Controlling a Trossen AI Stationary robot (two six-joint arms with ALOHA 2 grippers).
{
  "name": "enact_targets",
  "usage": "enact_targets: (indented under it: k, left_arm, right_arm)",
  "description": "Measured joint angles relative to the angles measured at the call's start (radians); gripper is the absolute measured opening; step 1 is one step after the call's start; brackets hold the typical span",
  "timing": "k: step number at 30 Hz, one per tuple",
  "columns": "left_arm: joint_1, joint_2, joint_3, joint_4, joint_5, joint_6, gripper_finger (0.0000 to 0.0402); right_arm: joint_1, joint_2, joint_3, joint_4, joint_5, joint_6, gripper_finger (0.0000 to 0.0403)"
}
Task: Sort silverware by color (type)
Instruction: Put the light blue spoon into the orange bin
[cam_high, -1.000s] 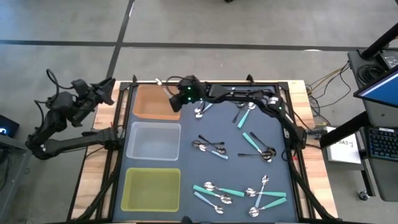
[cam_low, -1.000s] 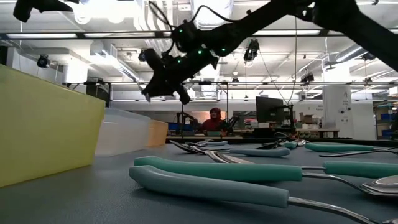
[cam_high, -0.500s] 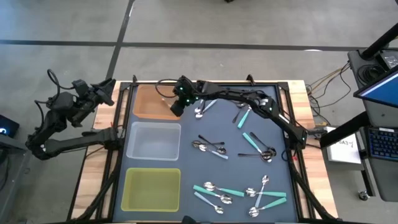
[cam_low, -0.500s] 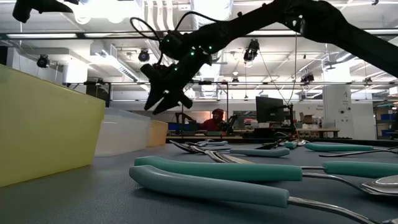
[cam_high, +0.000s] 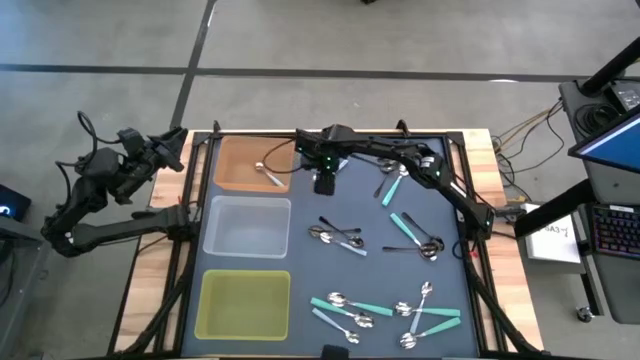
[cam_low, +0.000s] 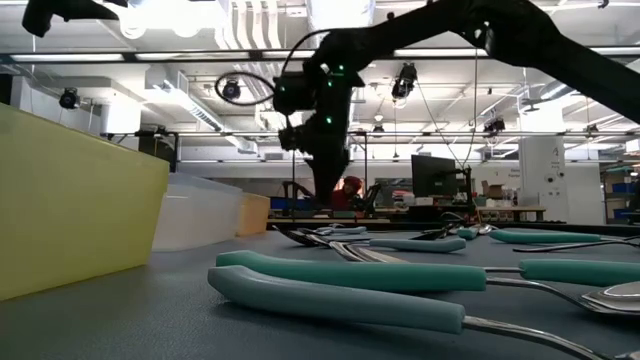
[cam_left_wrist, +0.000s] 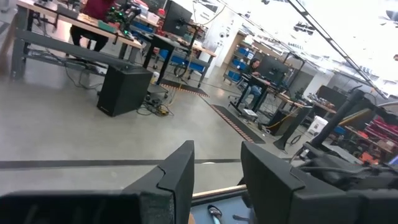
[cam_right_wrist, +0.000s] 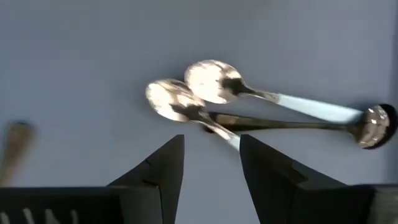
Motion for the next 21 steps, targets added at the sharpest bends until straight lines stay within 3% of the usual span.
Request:
enact_targets:
  k: [8, 21]
  left_arm:
    - [0.0, 0.0, -0.001, -0.004, 0.002, -0.033, 0.0115]
    - [0.0, 0.001, -0.007, -0.009, 0.023, -0.042, 0.0115]
  right_arm:
    - [-0.069, 0.003, -0.037, 0.007, 0.009, -0.114, 0.0142]
    - [-0.106, 0.001, -0.157, 0.048, -0.001, -0.436, 0.0139]
